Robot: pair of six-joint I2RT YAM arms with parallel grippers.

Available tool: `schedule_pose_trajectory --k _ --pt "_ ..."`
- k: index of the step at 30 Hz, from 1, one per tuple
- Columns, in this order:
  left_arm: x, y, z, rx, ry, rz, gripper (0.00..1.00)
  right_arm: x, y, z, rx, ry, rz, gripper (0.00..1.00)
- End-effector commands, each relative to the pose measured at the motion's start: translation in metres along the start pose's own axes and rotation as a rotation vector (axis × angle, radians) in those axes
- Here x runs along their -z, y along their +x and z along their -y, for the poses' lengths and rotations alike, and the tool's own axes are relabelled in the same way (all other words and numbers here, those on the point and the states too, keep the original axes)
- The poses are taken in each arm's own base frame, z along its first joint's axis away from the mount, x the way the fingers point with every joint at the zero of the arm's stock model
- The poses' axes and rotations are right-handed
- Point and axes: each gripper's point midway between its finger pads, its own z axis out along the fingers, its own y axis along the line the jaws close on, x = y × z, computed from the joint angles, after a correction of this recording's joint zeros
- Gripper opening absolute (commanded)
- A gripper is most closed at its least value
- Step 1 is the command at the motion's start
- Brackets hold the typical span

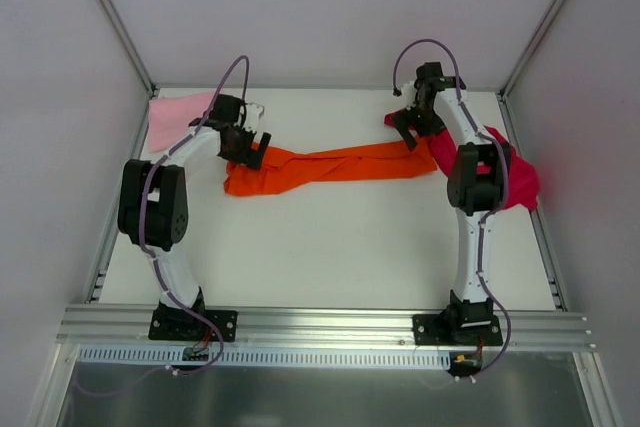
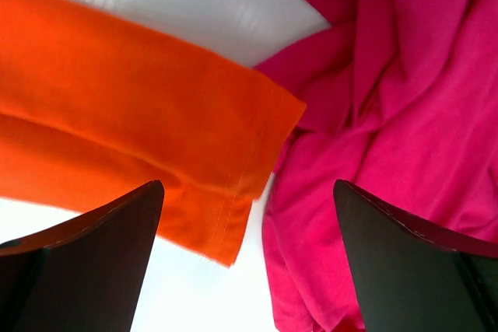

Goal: Fold and stack the t-shirts
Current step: Rotate the tshirt 90 degrees

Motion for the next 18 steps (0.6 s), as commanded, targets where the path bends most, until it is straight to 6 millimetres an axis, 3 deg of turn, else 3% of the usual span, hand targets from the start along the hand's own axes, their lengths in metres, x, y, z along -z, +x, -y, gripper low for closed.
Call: schedule_pose_trajectory --k 1,4,8,18 --pt "0.001 -0.018 -0.003 0.0 -0.019 0.028 0.96 0.0 0.013 -0.005 0.035 -0.009 -0.091 0.97" --pt "-0.005 -0.018 -0.004 0.007 -0.019 0.021 0.97 -0.005 0.016 -0.009 0.039 -0.017 -0.107 0.98" --pt "-0.014 -0.014 -0.013 0.009 -0.066 -0.02 0.99 -0.012 0.026 0.003 0.053 0.067 -0.149 0.98" --pt "-0.031 0.005 -0.033 0.009 -0.181 -0.106 0.99 -0.012 0.039 0.011 0.115 0.154 -0.212 1.0"
